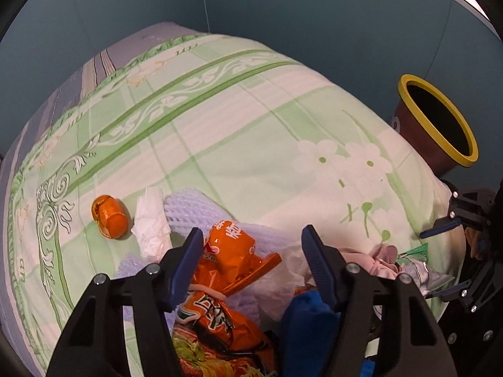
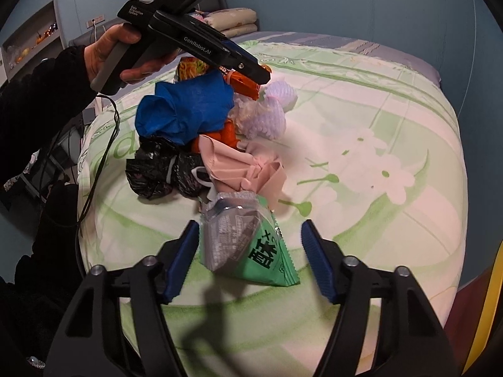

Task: Collect trash
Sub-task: 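Close the left tool on the orange wrapper while the right tool grasps the clear-green packet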

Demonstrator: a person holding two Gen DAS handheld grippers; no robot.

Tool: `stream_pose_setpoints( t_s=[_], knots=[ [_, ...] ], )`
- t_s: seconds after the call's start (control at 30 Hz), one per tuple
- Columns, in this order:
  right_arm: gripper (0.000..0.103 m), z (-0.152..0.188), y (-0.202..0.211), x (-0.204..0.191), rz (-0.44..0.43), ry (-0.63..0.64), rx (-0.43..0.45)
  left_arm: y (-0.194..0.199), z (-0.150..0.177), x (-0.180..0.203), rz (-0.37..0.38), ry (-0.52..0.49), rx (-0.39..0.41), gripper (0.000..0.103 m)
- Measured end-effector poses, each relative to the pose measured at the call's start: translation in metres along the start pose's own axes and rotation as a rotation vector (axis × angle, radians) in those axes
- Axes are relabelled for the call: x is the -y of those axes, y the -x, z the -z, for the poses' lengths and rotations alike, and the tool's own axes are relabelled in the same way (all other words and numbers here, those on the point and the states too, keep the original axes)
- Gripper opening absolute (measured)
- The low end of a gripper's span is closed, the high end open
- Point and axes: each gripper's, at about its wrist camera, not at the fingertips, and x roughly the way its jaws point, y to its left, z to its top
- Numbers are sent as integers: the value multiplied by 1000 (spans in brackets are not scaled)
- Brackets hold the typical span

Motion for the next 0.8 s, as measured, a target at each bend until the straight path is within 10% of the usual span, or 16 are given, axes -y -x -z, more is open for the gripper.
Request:
stream_pose_setpoints(
  t_s=[0.27,0.8],
  knots=[
    [45,1,-6,0,-11,-3,-30,-16,5,3,-12,14,-81,25],
    [10,-5,17,-5,21,-16,26,49,30,0,-90,79,81,15]
  ],
)
